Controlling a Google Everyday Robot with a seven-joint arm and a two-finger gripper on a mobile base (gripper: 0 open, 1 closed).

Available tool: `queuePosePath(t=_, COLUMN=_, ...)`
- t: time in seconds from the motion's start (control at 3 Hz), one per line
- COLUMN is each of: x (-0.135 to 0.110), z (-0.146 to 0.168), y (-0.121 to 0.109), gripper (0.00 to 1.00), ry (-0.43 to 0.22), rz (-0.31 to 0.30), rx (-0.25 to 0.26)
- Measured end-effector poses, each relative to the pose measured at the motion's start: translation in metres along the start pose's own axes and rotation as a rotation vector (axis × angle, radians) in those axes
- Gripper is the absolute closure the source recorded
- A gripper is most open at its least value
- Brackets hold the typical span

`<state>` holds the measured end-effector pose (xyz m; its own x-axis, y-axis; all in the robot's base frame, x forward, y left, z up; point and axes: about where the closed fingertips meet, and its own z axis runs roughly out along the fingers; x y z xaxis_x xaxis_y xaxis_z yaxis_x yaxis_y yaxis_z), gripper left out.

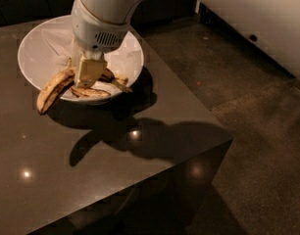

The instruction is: Pick banana from white bowl

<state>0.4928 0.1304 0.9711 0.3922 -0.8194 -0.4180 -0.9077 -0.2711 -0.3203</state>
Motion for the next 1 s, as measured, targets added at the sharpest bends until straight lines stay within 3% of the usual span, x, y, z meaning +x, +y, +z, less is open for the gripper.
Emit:
queuePosePath(t=0.67, x=-0.01, z=0.008, y=0.07, gripper=1.0, ry=-0.016, rz=0.156, rx=0.04)
queuePosePath(t=1.0, x=-0.008, z=0.01, y=0.074, gripper=1.0, ry=-0.011, rz=0.159, rx=0.037)
